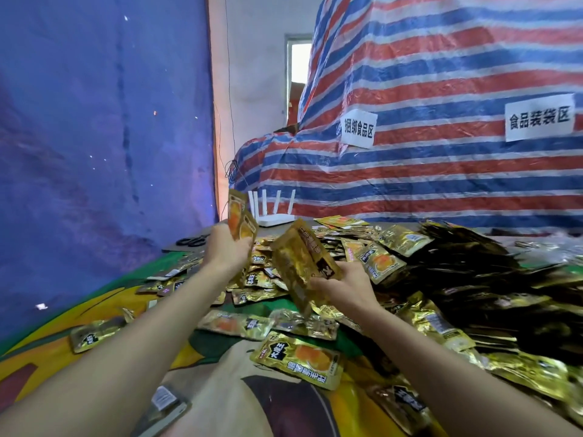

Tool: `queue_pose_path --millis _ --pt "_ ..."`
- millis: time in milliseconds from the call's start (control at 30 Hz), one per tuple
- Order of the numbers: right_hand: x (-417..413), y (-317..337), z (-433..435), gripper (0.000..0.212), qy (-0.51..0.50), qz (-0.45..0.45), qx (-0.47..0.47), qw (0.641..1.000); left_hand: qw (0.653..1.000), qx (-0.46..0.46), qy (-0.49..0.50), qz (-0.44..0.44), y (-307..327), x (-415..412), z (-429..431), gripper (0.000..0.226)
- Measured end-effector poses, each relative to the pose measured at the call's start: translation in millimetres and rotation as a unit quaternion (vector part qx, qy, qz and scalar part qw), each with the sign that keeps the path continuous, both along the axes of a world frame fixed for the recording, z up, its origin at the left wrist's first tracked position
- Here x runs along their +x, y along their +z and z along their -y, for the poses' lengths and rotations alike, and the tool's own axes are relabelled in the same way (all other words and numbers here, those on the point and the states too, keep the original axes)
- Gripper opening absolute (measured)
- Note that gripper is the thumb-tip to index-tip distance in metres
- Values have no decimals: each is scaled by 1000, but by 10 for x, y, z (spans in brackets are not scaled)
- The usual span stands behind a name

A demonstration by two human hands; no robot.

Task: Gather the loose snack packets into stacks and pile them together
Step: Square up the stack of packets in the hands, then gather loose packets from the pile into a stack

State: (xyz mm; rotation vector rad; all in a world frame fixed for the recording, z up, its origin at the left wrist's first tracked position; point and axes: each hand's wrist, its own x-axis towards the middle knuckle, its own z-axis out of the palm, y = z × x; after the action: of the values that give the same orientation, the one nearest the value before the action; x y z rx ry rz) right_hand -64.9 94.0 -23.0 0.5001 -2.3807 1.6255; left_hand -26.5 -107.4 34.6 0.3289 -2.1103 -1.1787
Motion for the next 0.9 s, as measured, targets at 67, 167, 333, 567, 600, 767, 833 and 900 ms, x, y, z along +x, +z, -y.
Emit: queue_pose_path --millis 67,167,333,567,600,767,833,900 --pt "47 -21 -13 9 -1 55 -60 997 998 61 -4 -7 38 7 -63 19" --pt "135 -36 -17 12 2 95 -129 987 994 104 6 -27 -21 41 -202 24" --pt "273 -63 -29 28 32 141 -209 967 956 278 -1 -89 -228 88 -465 28" --pt "364 -64 -149 39 25 159 -225 961 906 418 -48 -44 -630 176 -629 50" --pt "369 -63 -173 39 36 172 -245 953 900 427 -74 -46 -637 184 -625 52" --pt "394 -42 -178 33 91 199 -309 926 888 404 -218 13 -617 341 -737 112" --pt "413 -67 -149 25 116 209 -309 921 883 392 -258 27 -639 347 -778 91" --pt "399 -75 -147 8 136 225 -316 912 883 393 -256 24 -666 324 -783 73"
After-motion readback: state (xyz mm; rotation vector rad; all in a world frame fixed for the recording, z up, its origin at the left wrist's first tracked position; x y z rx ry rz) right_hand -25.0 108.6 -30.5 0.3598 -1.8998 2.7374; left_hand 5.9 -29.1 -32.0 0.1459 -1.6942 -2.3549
